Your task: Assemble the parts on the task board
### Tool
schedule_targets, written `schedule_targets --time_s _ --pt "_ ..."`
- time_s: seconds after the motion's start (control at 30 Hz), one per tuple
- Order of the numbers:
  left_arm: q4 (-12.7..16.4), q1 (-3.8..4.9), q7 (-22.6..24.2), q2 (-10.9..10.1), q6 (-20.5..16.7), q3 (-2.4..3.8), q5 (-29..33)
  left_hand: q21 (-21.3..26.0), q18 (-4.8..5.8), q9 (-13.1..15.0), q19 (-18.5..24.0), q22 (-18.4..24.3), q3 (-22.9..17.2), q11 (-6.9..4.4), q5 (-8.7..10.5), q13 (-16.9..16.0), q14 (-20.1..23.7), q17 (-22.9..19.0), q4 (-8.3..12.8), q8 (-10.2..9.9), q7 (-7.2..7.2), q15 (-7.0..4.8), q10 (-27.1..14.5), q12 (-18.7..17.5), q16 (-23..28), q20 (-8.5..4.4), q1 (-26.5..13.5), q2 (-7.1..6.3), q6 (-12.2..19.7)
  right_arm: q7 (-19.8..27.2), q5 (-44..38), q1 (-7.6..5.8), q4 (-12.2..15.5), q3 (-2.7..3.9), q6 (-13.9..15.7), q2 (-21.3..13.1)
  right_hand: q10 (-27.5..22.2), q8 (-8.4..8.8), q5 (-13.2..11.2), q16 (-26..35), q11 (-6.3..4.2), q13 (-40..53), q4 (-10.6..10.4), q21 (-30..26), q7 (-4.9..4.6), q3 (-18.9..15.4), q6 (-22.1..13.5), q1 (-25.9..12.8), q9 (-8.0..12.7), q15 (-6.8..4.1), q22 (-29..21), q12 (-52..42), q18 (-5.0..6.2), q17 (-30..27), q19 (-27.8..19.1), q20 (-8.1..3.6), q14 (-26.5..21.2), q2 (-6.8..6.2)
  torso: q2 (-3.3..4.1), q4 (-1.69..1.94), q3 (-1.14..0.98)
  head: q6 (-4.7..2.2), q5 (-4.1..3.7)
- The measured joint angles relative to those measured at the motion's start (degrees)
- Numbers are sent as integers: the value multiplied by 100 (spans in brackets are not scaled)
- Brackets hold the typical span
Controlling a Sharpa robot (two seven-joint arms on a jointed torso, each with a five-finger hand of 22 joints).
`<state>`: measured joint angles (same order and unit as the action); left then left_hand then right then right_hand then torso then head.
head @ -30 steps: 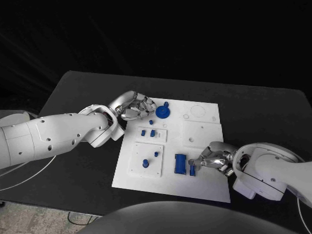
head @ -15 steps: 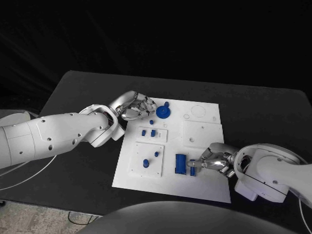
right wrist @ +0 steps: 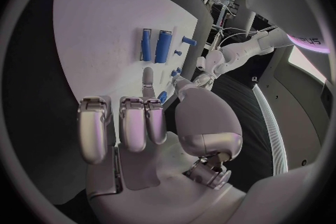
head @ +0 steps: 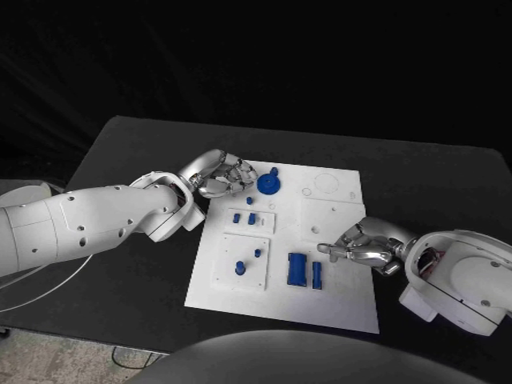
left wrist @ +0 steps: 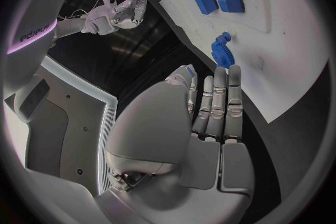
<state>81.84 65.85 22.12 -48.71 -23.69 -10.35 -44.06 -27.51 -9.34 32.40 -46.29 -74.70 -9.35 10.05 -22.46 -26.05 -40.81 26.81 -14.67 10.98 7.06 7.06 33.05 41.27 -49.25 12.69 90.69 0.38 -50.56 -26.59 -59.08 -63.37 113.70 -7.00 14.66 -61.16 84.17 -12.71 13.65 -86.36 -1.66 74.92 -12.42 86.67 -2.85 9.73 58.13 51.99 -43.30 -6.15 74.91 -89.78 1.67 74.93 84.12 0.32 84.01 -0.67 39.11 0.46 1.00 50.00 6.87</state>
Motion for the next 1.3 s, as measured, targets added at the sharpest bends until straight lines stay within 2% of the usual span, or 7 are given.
schedule_targets --time_s 0.07,0.17,0.23,0.4,0.83,1.13,1.3 --pt "0 -2 0 1 0 0 0 0 0 0 0 -11 0 0 -30 7 0 0 0 0 0 0 0 0 -22 0 0 0 0 173 -12 -5 -15 -2 3 -32 -19 183 291 0 63 0 -193 18 -50 -2 -50 34 226 45 0 0 0 0 -4 3 0 41 3 -1 -1 0 1" --pt "-2 -4 1 3 0 -1 1 0 0 0 0 -15 0 0 -30 9 0 0 0 0 0 0 0 0 -22 0 0 0 0 400 -29 1 -79 -9 -40 -63 -25 397 388 0 117 0 -392 18 -105 -46 -105 -111 500 85 0 0 0 0 -8 55 2 183 4 -3 4 0 6" --pt "-2 -5 1 5 0 -1 1 0 0 5 0 -15 0 0 -30 9 0 -5 0 0 0 0 0 0 -22 0 0 0 0 487 -40 22 -120 -12 -97 -72 -13 573 388 0 191 0 -444 18 -149 -141 -138 -335 749 155 0 0 0 -1 -18 109 -8 291 4 -3 6 0 7" --pt "-2 -7 1 6 0 -2 2 0 0 5 0 -15 0 0 -30 8 0 -5 0 0 0 0 0 0 -22 0 0 0 0 625 -57 131 -220 -26 -310 -55 -18 840 826 0 243 -1 -436 18 -228 -491 -140 -670 1195 187 0 0 0 -1 -30 157 -17 358 9 -2 4 0 18" --pt "-1 -8 1 -4 0 -2 4 0 0 4 0 -14 0 0 -29 8 0 -5 0 0 0 0 0 0 -22 0 0 0 0 790 -68 238 -324 -33 -532 95 -18 886 707 0 244 -1 -443 18 -281 -832 -179 -805 1667 205 4 0 0 -1 -10 175 1 498 9 5 -1 0 9" --pt "0 -9 1 -10 0 -3 5 0 0 9 0 -25 -15 0 -29 16 0 -4 15 0 0 0 0 0 -22 0 22 22 0 868 -77 244 -330 -33 -457 99 -18 874 600 0 243 -1 -443 18 -261 -987 -198 -879 1836 205 4 0 0 -2 -10 175 1 572 7 3 0 0 24" --pt "0 -9 1 -9 0 -3 5 0 1 8 0 -24 -15 0 -30 16 0 -4 15 0 0 0 0 0 -22 0 31 14 0 942 -119 244 -300 -32 -329 105 -18 798 555 -2 243 -1 -436 18 -200 -1158 56 -847 1911 205 3 0 1 -2 -10 175 2 651 8 1 0 0 26"
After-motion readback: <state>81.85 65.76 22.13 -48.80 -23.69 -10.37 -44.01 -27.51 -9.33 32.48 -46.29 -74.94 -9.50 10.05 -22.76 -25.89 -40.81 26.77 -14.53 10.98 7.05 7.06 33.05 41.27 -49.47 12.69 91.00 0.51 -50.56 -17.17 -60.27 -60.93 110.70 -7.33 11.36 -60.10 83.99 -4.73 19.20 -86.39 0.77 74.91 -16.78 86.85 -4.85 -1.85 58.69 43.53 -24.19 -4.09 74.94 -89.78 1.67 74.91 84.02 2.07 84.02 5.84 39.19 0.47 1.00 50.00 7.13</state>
